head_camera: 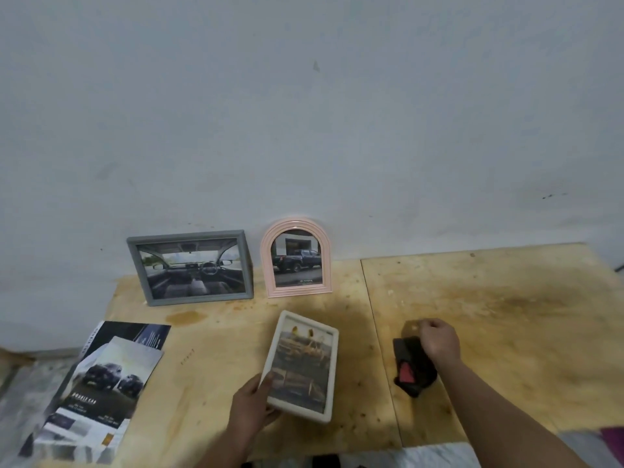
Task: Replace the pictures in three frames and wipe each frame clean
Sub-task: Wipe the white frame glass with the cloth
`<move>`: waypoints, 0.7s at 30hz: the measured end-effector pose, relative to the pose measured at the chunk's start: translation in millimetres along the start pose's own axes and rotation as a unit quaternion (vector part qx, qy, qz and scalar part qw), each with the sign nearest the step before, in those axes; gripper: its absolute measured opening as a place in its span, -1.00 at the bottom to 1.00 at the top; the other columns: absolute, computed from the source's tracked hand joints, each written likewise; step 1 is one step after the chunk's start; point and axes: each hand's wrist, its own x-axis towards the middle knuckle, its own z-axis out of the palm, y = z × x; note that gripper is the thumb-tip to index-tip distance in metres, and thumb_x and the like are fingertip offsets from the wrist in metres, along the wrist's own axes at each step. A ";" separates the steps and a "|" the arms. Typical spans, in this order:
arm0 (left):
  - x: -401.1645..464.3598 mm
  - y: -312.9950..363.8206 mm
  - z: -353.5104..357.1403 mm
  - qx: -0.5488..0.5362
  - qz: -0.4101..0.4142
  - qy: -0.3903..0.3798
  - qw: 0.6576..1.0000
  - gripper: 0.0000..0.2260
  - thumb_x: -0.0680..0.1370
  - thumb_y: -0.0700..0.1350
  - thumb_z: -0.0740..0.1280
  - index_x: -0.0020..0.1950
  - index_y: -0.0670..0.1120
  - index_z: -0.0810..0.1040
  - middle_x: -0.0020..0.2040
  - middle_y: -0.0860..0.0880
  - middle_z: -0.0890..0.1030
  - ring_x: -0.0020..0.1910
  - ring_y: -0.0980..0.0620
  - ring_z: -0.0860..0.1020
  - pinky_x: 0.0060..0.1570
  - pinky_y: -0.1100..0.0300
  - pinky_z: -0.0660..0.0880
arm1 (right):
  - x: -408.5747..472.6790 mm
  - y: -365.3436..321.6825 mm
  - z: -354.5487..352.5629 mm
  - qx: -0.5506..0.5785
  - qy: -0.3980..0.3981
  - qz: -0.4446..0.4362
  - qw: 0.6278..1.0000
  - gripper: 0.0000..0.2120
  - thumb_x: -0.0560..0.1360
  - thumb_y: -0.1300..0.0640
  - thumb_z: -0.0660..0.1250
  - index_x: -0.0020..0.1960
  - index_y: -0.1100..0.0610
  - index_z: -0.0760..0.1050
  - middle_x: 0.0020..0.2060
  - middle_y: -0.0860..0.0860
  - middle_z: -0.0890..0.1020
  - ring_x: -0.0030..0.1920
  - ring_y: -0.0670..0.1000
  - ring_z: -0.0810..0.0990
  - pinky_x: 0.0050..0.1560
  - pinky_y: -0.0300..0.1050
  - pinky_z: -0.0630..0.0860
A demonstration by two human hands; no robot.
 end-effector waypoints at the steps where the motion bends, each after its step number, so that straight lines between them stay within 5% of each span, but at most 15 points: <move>1: 0.2 -3.3 -2.9 0.005 -0.002 0.003 1.000 -0.77 0.60 -0.01 0.43 0.16 -0.13 0.66 0.01 -0.21 0.70 0.00 -0.25 0.68 -0.01 -0.14 0.69 | 2.0 7.2 -2.7 -0.021 0.016 0.000 1.000 -0.66 0.69 0.04 0.21 0.33 0.21 0.55 0.20 0.17 0.63 -0.05 0.12 0.53 -0.05 -0.05 0.46; 6: 2.6 -11.3 -13.9 0.042 -0.063 -0.003 0.997 -0.75 0.59 0.05 0.43 0.15 -0.08 0.63 0.04 -0.14 0.63 -0.01 -0.15 0.60 0.12 -0.05 0.62 | 15.0 43.5 -0.1 -0.085 -0.014 0.042 0.995 -0.46 0.61 -0.17 0.28 0.39 0.22 0.44 0.14 0.16 0.59 -0.02 0.13 0.53 -0.09 -0.02 0.49; 10: 6.6 -22.3 -24.7 0.080 -0.063 -0.050 0.994 -0.80 0.63 -0.07 0.40 0.15 -0.18 0.65 -0.41 -0.10 0.37 -0.51 -0.01 0.33 -0.45 0.29 0.31 | 27.2 65.1 19.3 -0.130 -0.026 0.080 0.988 -0.23 0.48 -0.35 0.35 0.44 0.19 0.35 0.27 0.25 0.53 0.14 0.26 0.58 0.09 0.08 0.58; 12: 10.1 -29.5 -28.8 0.091 -0.063 -0.063 0.992 -0.79 0.64 -0.10 0.38 0.18 -0.21 0.63 -0.47 -0.05 0.23 -0.58 0.03 0.22 -0.51 0.34 0.17 | 31.6 70.5 27.9 -0.135 -0.028 0.095 0.986 -0.21 0.43 -0.33 0.44 0.40 0.21 0.35 0.22 0.26 0.54 0.13 0.29 0.57 0.09 0.11 0.59; 16: 4.7 -29.5 -31.8 0.109 -0.049 -0.078 0.990 -0.78 0.64 -0.07 0.39 0.20 -0.17 0.62 -0.40 -0.04 0.15 -0.53 0.05 0.16 -0.48 0.33 0.11 | 27.9 72.9 36.1 -0.107 -0.054 0.102 0.988 -0.36 0.43 -0.10 0.54 0.29 0.25 0.39 0.01 0.19 0.61 -0.06 0.21 0.62 -0.10 0.10 0.63; 21: 3.9 -34.1 -38.7 0.147 -0.044 -0.056 0.987 -0.74 0.58 -0.04 0.47 0.16 -0.17 0.65 -0.34 -0.08 0.34 -0.38 0.00 0.30 -0.37 0.24 0.25 | 7.6 57.6 30.5 -0.011 -0.081 0.081 0.993 -0.71 0.46 0.12 0.55 0.04 0.26 0.57 -0.19 0.12 0.64 -0.17 0.14 0.62 -0.25 0.00 0.55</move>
